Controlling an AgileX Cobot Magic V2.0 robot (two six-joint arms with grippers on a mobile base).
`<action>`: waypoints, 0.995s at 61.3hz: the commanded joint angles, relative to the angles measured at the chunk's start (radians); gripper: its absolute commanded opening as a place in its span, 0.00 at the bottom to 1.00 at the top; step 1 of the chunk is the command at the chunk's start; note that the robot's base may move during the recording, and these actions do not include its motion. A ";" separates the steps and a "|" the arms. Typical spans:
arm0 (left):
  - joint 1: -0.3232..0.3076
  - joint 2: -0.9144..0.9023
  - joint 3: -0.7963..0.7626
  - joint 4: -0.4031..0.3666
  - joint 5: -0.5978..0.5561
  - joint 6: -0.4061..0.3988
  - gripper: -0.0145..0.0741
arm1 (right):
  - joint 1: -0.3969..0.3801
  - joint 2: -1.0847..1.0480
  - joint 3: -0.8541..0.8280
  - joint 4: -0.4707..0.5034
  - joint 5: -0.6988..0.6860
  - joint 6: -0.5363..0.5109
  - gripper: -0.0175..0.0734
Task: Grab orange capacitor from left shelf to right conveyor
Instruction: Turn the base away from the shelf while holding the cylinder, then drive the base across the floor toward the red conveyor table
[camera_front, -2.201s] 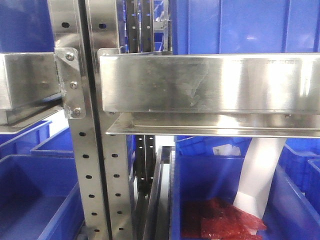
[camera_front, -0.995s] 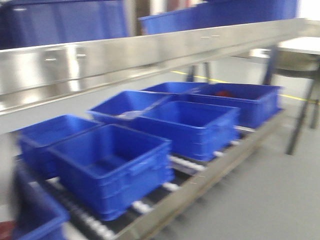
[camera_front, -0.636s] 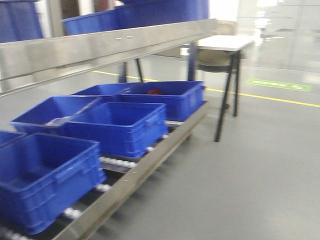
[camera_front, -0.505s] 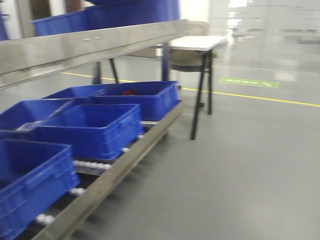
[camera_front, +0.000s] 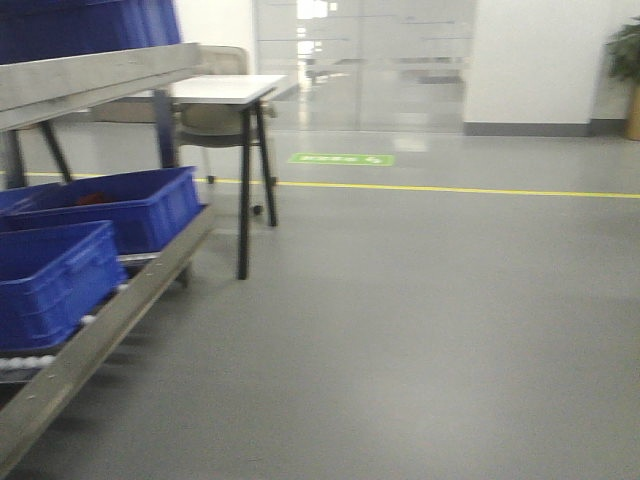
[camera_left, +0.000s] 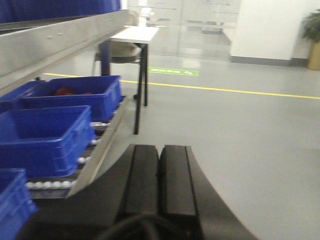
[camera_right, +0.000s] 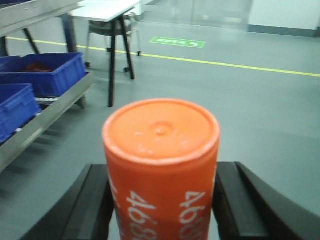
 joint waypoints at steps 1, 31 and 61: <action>0.001 -0.011 -0.005 -0.002 -0.088 -0.002 0.02 | -0.001 0.013 -0.026 -0.014 -0.086 -0.007 0.25; 0.001 -0.011 -0.005 -0.002 -0.088 -0.002 0.02 | -0.001 0.013 -0.026 -0.014 -0.086 -0.007 0.25; 0.001 -0.011 -0.005 -0.002 -0.088 -0.002 0.02 | -0.001 0.013 -0.026 -0.014 -0.086 -0.007 0.25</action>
